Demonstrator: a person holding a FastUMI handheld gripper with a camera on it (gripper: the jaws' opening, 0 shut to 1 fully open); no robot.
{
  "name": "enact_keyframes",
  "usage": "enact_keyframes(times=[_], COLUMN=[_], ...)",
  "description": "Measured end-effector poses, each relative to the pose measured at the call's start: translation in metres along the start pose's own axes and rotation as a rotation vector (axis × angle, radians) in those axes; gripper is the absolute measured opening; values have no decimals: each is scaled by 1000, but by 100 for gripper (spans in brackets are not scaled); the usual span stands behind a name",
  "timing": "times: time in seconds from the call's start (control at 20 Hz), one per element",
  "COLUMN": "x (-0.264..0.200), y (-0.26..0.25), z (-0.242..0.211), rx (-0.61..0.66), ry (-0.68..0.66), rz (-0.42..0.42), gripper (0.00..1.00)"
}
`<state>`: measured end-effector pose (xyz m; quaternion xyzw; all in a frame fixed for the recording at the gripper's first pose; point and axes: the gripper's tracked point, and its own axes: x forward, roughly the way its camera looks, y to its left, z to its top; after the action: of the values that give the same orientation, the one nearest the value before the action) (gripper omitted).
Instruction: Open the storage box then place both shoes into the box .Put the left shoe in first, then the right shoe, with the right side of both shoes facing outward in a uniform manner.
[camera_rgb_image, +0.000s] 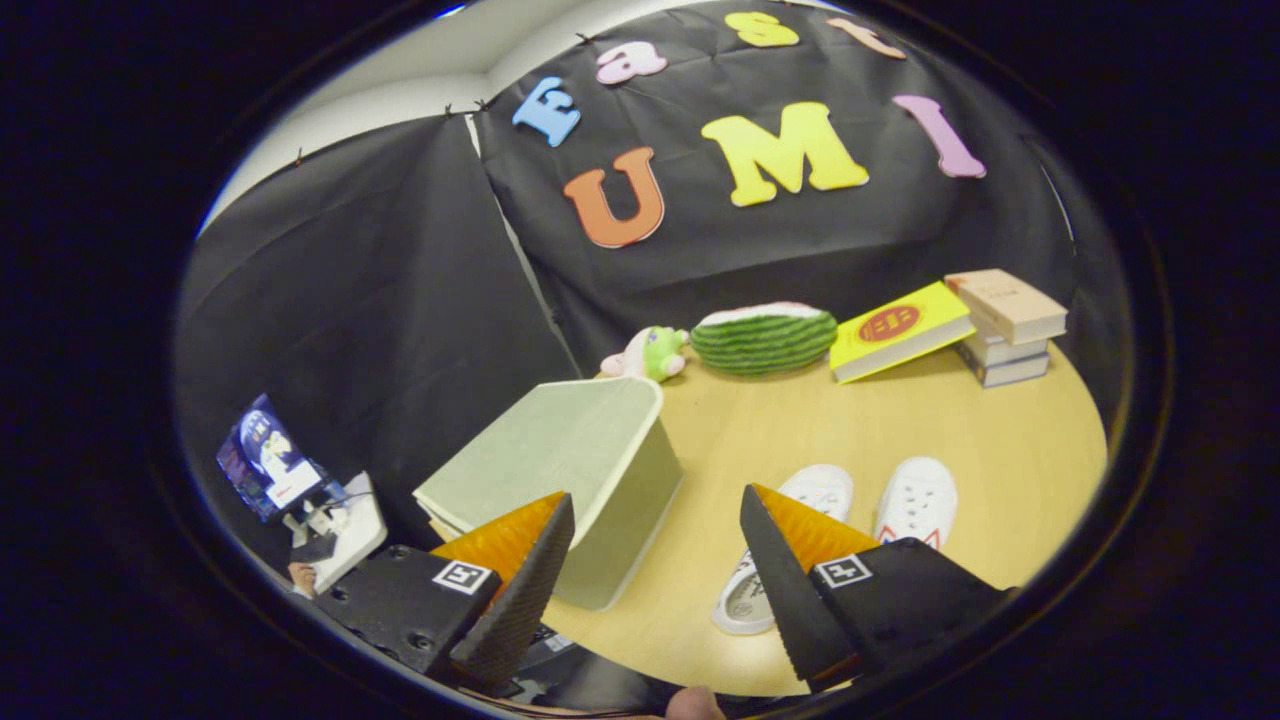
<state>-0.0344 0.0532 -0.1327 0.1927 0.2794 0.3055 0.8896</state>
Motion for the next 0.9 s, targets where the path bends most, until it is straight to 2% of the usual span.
enact_keyframes(times=[0.25, 0.6, 0.7, 0.9], x=[31, 74, 80, 80], y=[27, 45, 49, 49], z=[-12, -27, -28, -19], rx=[162, 422, 494, 581], ry=[101, 250, 275, 272], rz=[200, 362, 396, 428], gripper=[100, 95, 87, 44])
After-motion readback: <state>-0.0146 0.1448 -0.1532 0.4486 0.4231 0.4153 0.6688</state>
